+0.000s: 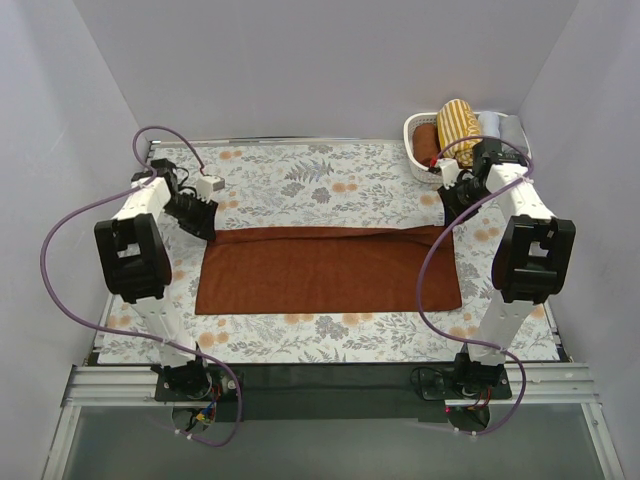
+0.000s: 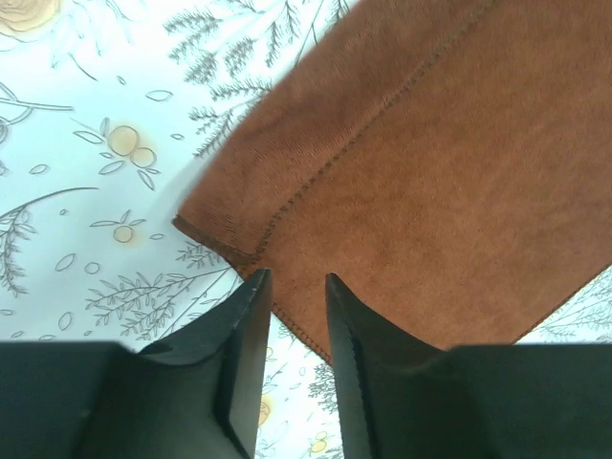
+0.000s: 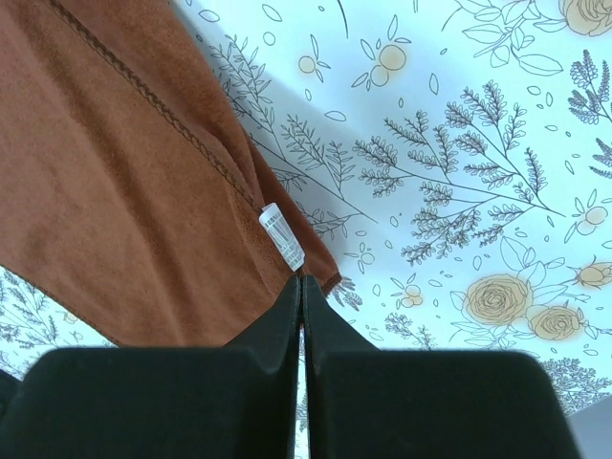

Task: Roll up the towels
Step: Flatten the towel

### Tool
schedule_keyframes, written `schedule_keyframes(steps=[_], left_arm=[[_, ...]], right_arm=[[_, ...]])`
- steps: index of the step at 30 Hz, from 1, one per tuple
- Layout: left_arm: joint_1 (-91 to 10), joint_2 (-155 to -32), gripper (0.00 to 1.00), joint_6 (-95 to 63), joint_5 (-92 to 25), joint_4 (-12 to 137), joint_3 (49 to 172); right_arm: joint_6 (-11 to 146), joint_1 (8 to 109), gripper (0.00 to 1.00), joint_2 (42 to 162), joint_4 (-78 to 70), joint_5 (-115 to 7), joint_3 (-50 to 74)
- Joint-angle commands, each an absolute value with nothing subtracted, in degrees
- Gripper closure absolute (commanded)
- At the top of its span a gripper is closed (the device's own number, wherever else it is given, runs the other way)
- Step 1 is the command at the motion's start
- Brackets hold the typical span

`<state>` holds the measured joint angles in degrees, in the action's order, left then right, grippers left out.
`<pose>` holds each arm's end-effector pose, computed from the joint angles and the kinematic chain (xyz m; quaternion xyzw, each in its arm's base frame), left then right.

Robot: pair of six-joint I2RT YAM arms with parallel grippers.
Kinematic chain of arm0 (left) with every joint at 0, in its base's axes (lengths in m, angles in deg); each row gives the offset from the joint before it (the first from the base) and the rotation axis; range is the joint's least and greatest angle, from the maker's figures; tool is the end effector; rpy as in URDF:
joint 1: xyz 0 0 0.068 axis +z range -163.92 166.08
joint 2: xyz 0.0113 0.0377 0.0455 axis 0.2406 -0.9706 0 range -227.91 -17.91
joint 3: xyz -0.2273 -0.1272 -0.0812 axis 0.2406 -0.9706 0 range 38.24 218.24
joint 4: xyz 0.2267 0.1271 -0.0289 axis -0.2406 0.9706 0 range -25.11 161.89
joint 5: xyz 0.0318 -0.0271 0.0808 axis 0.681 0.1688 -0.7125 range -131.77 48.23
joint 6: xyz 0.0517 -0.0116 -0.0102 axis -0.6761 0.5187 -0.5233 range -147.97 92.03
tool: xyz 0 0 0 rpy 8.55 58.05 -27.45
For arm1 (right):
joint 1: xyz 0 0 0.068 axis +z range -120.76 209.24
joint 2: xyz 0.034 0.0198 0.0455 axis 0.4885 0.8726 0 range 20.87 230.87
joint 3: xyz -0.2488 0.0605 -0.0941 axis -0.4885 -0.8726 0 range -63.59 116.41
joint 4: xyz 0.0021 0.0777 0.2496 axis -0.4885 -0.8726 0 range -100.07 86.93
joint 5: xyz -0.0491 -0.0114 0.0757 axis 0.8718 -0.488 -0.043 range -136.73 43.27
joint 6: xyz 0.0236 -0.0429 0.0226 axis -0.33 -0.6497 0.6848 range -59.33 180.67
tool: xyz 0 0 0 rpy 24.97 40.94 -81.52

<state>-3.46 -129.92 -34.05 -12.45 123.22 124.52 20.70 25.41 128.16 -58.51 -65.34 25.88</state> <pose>0.3735 0.0512 0.2014 -0.0238 0.9659 -0.2429 0.0860 0.3809 -0.0141 0.2446 -0.3252 0.9209 0.0948 0.1930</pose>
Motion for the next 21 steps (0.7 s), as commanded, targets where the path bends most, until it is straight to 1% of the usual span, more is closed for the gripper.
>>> schedule_keyframes(steps=[1,3,6,8,9,10,12,15,16,18,21], left_arm=[[-3.02,-122.18,0.68,-35.34,-11.80,118.78,119.74],[-3.03,-119.52,0.65,-46.99,-11.01,117.81,119.01],[-2.50,-115.30,0.65,-67.72,-11.97,116.92,119.54],[-2.06,-113.63,0.62,-77.84,-13.63,117.36,117.80],[-2.15,-113.36,0.60,-86.85,-14.95,116.93,116.91],[-2.06,-113.10,0.57,-90.68,-16.18,116.84,115.95],[-2.06,-112.83,0.54,-99.11,-17.95,114.66,113.40],[-2.06,-113.01,0.49,-105.72,-16.73,112.71,111.81],[-2.15,-113.01,0.45,-107.23,-15.50,112.88,111.72],[-2.15,-112.75,0.43,-110.21,-12.96,112.01,110.41],[-2.06,-112.66,0.42,-116.02,-12.33,109.81,108.47]], right_arm=[[22.17,25.46,0.99,128.71,-57.39,-66.24,26.76],[22.52,25.46,0.99,128.98,-57.30,-66.24,26.76],[22.61,25.46,0.99,129.15,-57.48,-65.98,27.03],[22.61,25.46,0.99,129.24,-57.57,-65.80,27.38],[22.70,25.46,0.99,129.33,-57.57,-65.71,27.38],[22.78,25.46,0.99,129.24,-57.57,-65.80,27.64],[23.14,25.46,0.99,129.59,-57.57,-65.89,27.82],[23.40,25.46,0.99,129.94,-57.74,-65.98,27.56],[23.40,25.46,0.99,129.95,-57.74,-65.98,27.47],[23.49,25.46,0.99,129.95,-57.66,-65.80,26.85],[23.58,25.46,0.99,129.95,-57.74,-66.06,26.15]])
